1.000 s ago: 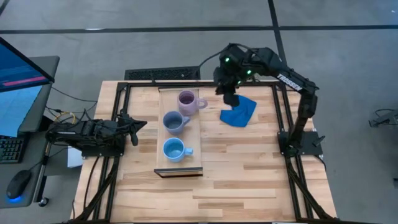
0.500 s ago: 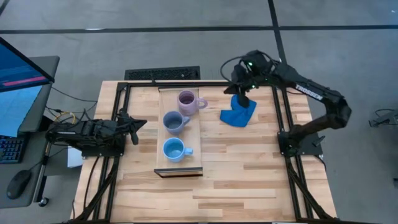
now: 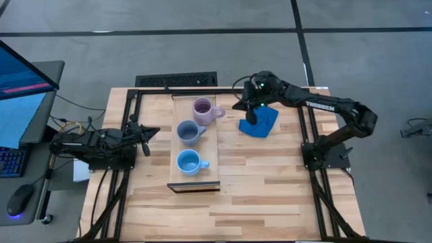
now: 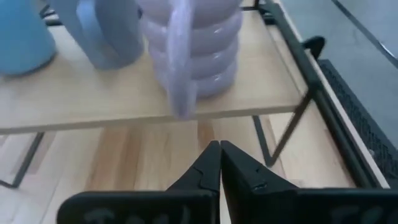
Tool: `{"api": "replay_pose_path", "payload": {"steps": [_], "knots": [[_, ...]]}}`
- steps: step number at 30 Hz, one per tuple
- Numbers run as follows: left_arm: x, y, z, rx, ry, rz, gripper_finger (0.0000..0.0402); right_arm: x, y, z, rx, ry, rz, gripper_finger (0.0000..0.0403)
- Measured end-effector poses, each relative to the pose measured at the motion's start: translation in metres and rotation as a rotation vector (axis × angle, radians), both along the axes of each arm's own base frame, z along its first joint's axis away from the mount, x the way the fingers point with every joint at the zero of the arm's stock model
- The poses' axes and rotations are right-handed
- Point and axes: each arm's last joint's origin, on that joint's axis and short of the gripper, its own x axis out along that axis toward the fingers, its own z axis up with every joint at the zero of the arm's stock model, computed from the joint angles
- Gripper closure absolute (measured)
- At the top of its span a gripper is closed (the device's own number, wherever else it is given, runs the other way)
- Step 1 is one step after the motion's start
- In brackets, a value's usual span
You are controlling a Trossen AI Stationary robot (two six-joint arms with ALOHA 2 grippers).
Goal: Stack small to large cups/mugs on shelf
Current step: Put the light purple mug on the shelf
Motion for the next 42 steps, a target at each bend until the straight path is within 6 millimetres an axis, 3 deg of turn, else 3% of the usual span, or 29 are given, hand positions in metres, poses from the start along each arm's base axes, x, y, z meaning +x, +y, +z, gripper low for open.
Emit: {"api": "replay_pose_path", "payload": {"steps": [6,24,42], "knots": [[0.000,0.001,0.000,0.010,-0.002,0.030,0.0401,0.007,-0.005,-0.015,0.003,0.041,0.012,0.0371],[-0.001,0.001,0.000,0.014,0.001,0.041,0.0401,0.004,-0.013,-0.015,0.120,0.036,-0.094,0.0360],[-0.001,0.001,0.000,0.018,0.002,0.047,0.0401,0.006,-0.009,-0.015,0.124,0.043,-0.079,0.0208]]}}
